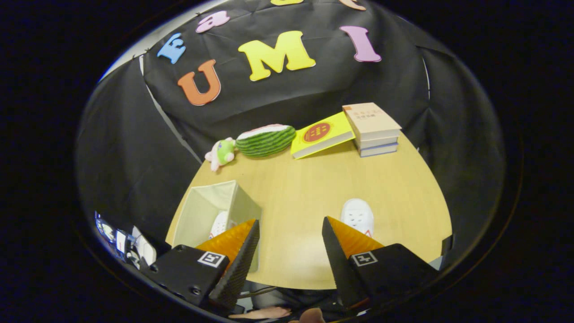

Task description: Open the storage box then place both shoes into the box .Put the left shoe in first, then the right shoe, with the right side of both shoes facing outward in a uniform manner.

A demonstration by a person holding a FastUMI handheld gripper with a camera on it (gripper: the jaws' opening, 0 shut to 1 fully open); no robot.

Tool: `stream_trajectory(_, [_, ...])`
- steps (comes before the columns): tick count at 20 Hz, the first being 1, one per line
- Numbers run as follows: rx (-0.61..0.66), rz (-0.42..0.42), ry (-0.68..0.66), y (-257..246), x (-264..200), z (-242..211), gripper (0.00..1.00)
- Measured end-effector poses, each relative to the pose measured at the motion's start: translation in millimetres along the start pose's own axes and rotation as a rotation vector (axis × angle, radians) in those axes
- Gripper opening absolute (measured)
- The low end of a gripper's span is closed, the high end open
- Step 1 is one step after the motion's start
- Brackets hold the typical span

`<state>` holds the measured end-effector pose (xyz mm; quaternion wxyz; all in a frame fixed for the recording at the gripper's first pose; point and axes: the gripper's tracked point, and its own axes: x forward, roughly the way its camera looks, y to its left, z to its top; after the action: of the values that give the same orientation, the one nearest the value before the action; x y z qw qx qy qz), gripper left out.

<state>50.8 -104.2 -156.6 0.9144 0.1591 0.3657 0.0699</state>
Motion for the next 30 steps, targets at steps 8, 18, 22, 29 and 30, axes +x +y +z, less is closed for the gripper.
stream_trajectory(8, [-0.078,-0.111,0.114,-98,17,-45,0.87])
stream_trajectory(18, [-0.079,-0.138,0.38,-143,96,-119,0.87])
stream_trajectory(22, [-0.057,-0.123,0.42,-148,120,-125,0.84])
stream_trajectory(29, [-0.011,-0.052,0.463,-139,132,-131,0.51])
stream_trajectory(30, [-0.004,-0.05,0.458,-140,131,-130,0.48])
